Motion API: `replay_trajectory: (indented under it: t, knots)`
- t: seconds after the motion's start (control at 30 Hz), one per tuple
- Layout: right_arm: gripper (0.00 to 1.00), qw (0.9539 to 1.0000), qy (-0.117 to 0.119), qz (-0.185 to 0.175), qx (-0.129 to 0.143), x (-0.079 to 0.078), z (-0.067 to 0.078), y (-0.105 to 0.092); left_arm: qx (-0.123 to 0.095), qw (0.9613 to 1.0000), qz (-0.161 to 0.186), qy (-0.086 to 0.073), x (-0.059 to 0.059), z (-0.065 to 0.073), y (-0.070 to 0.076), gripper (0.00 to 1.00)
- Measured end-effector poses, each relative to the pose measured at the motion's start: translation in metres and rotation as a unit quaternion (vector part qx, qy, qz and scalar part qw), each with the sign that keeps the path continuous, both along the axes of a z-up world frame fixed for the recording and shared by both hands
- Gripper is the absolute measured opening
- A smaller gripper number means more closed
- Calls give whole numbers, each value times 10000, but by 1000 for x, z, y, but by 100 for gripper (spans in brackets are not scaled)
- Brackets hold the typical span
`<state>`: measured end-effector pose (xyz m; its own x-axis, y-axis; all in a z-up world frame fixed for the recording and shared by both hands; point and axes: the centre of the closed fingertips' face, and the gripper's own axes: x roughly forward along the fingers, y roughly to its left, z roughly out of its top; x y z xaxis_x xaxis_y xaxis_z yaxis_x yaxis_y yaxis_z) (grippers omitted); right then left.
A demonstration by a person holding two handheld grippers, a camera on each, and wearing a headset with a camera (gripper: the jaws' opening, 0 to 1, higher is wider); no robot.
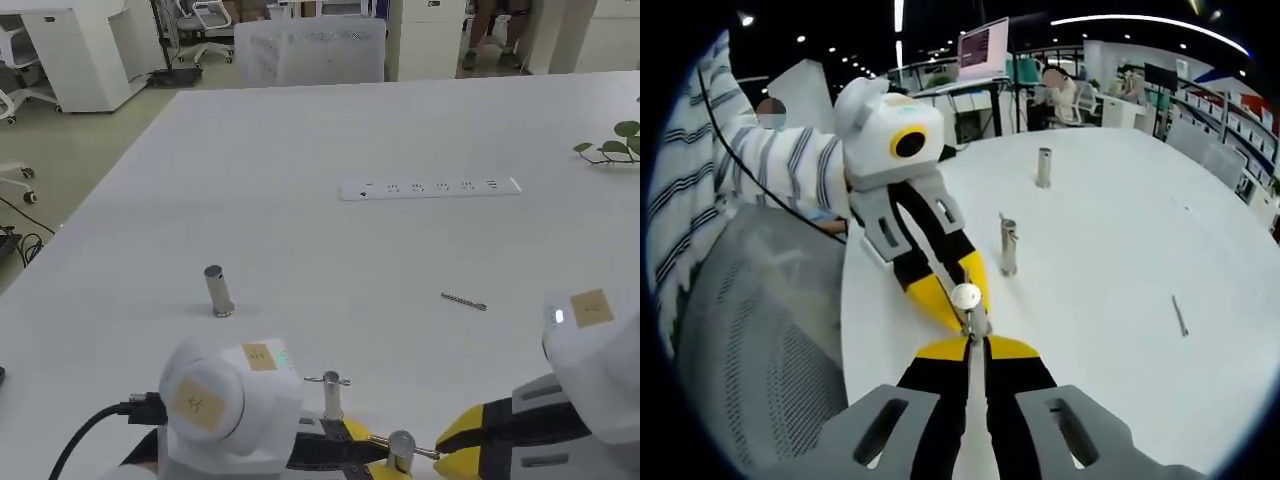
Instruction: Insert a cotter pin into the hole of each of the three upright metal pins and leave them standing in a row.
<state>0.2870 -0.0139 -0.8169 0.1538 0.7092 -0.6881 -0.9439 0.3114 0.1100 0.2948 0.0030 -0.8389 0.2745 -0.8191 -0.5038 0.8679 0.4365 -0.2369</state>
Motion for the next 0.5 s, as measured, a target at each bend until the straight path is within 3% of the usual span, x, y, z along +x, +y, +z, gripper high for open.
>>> replay_trajectory:
  t: [0.5]
  knots:
    - [6, 9999, 67, -95, 100, 3, 2, 7, -19, 10000, 24, 8, 1, 1, 0, 12]
